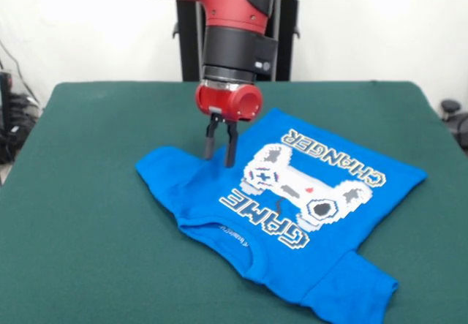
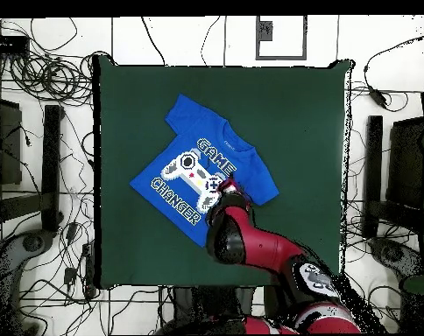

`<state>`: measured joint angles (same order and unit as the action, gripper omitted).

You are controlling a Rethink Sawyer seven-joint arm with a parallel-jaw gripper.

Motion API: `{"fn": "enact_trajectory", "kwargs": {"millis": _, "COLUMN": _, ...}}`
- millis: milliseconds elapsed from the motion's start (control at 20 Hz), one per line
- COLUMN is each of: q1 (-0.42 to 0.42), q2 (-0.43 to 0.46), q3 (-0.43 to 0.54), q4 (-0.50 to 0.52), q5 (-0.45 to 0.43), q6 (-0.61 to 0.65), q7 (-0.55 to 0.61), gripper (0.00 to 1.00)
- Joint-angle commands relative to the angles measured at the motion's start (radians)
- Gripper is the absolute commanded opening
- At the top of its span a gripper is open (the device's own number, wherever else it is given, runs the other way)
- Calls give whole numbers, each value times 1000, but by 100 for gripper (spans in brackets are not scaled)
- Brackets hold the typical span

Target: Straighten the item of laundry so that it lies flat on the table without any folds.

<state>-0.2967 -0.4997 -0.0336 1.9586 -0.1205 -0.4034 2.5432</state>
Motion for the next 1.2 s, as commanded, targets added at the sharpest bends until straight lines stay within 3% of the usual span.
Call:
{"fn": "enact_trajectory", "kwargs": {"millis": 50, "q1": 10, "q2": 19, "q3": 93, "q4": -116, "q5": -6, "q6": 156, "q7": 16, "gripper": 100}}
{"fn": "enact_trajectory", "kwargs": {"millis": 550, "q1": -51, "q2": 15, "q3": 132, "q4": -129, "q5": -79, "q6": 187, "q7": 17, "gripper": 100}}
{"fn": "enact_trajectory", "kwargs": {"millis": 1200, "q1": 27, "q2": 197, "q3": 38, "q4": -189, "q5": -71, "q6": -50, "q7": 56, "gripper": 100}}
